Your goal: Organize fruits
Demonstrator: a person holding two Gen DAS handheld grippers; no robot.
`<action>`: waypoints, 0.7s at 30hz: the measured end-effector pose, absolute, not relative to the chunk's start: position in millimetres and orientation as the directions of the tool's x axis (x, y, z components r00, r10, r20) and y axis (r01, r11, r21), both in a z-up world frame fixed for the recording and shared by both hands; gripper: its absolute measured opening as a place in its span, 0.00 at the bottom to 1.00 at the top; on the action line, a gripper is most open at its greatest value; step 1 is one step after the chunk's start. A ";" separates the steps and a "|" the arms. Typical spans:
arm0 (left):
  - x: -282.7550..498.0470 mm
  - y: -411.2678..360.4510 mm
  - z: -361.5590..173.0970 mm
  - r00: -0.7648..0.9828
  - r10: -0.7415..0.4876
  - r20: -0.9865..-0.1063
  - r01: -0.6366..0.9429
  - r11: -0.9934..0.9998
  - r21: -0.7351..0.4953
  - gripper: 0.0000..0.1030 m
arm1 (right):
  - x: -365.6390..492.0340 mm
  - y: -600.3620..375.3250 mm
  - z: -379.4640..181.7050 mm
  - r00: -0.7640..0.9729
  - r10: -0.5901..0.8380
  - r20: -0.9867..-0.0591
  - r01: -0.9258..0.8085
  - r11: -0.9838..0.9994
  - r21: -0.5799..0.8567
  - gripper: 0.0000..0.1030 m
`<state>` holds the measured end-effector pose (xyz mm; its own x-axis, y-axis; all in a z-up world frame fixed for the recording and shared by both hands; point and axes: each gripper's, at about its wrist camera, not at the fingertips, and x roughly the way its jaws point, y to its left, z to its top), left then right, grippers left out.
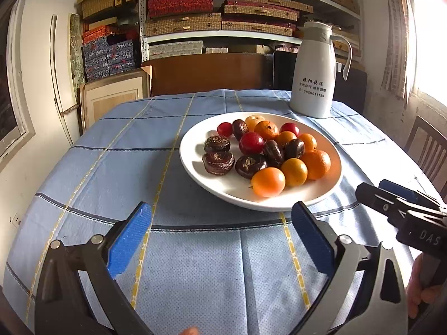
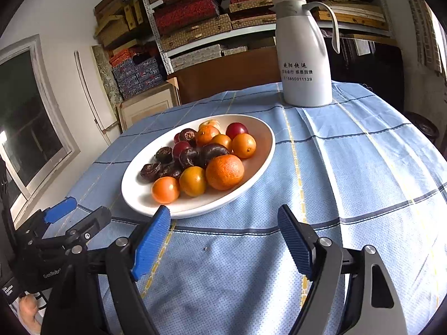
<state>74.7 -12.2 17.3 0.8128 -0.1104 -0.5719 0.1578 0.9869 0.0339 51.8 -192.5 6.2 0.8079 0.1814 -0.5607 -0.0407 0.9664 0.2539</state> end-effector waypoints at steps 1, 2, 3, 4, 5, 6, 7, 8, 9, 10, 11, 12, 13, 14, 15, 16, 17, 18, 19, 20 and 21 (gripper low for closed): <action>74.6 -12.8 17.6 0.813 -0.109 -0.571 0.158 0.987 0.036 0.95 | 52.2 -192.0 5.9 0.805 0.182 -0.565 -0.041 0.966 0.254 0.78; 74.4 -13.2 18.0 0.814 -0.108 -0.570 0.158 0.987 0.038 0.95 | 52.4 -191.3 5.5 0.803 0.185 -0.566 -0.045 0.967 0.253 0.78; 74.1 -13.1 17.9 0.815 -0.108 -0.570 0.158 0.987 0.038 0.95 | 52.5 -190.9 5.9 0.804 0.186 -0.565 -0.048 0.967 0.250 0.79; 73.7 -13.2 18.1 0.815 -0.108 -0.570 0.158 0.987 0.038 0.95 | 51.7 -189.8 6.3 0.805 0.185 -0.563 -0.051 0.968 0.245 0.80; 73.8 -13.2 18.1 0.814 -0.109 -0.570 0.158 0.987 0.037 0.95 | 51.5 -188.8 6.3 0.806 0.185 -0.563 -0.054 0.969 0.241 0.82; 73.8 -13.0 18.0 0.814 -0.110 -0.571 0.158 0.987 0.036 0.95 | 51.4 -188.2 6.5 0.805 0.185 -0.563 -0.056 0.970 0.238 0.82; 74.5 -12.6 18.0 0.811 -0.110 -0.574 0.156 0.987 0.032 0.95 | 51.6 -186.8 6.8 0.805 0.186 -0.564 -0.059 0.970 0.234 0.83; 75.2 -12.4 18.0 0.809 -0.109 -0.578 0.154 0.988 0.030 0.95 | 51.2 -186.5 7.1 0.804 0.186 -0.564 -0.061 0.971 0.233 0.83; 75.5 -12.1 17.7 0.806 -0.110 -0.582 0.154 0.988 0.026 0.95 | 51.4 -186.0 7.4 0.804 0.186 -0.565 -0.063 0.971 0.231 0.83; 76.3 -11.5 17.9 0.802 -0.112 -0.586 0.154 0.988 0.022 0.95 | 51.4 -185.5 7.3 0.803 0.187 -0.566 -0.064 0.971 0.229 0.83; 77.1 -11.1 17.9 0.799 -0.116 -0.591 0.155 0.988 0.015 0.96 | 51.6 -185.1 7.2 0.801 0.187 -0.568 -0.065 0.971 0.228 0.83; 78.7 -10.7 18.1 0.796 -0.120 -0.593 0.156 0.988 0.010 0.96 | 52.1 -185.4 7.3 0.800 0.188 -0.569 -0.066 0.972 0.228 0.83; 78.7 -10.6 18.1 0.794 -0.124 -0.595 0.159 0.987 0.006 0.95 | 52.2 -185.1 7.2 0.800 0.188 -0.570 -0.067 0.972 0.227 0.83; 78.8 -10.6 18.1 0.792 -0.131 -0.597 0.164 0.987 0.000 0.96 | 52.3 -184.8 7.1 0.799 0.188 -0.571 -0.067 0.972 0.226 0.83; 79.1 -10.5 18.3 0.789 -0.137 -0.599 0.168 0.986 -0.005 0.96 | 52.6 -184.6 7.2 0.798 0.188 -0.572 -0.068 0.972 0.225 0.83; 79.3 -10.7 18.0 0.786 -0.146 -0.601 0.173 0.985 -0.012 0.96 | 52.4 -184.4 6.9 0.797 0.188 -0.573 -0.069 0.972 0.224 0.83; 79.6 -10.7 18.1 0.783 -0.150 -0.603 0.177 0.984 -0.016 0.96 | 52.7 -184.2 6.9 0.797 0.189 -0.574 -0.069 0.972 0.223 0.83; 79.8 -11.0 17.9 0.782 -0.152 -0.604 0.179 0.984 -0.016 0.96 | 53.0 -183.8 7.0 0.796 0.189 -0.575 -0.070 0.972 0.222 0.83; 79.8 -11.5 17.8 0.782 -0.151 -0.605 0.179 0.984 -0.014 0.96 | 52.9 -183.8 6.9 0.796 0.189 -0.575 -0.070 0.973 0.222 0.83; 80.1 -11.9 17.8 0.780 -0.150 -0.608 0.179 0.984 -0.013 0.96 | 52.9 -183.7 6.9 0.796 0.188 -0.575 -0.070 0.973 0.222 0.83; 80.3 -12.2 17.6 0.778 -0.149 -0.610 0.178 0.984 -0.012 0.96 | 52.8 -183.7 6.9 0.796 0.188 -0.575 -0.069 0.973 0.222 0.83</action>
<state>80.3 -12.2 17.6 0.7782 -0.1487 -0.6101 0.1785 0.9839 -0.0121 52.8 -183.7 6.9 0.7962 0.1879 -0.5752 -0.0694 0.9726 0.2217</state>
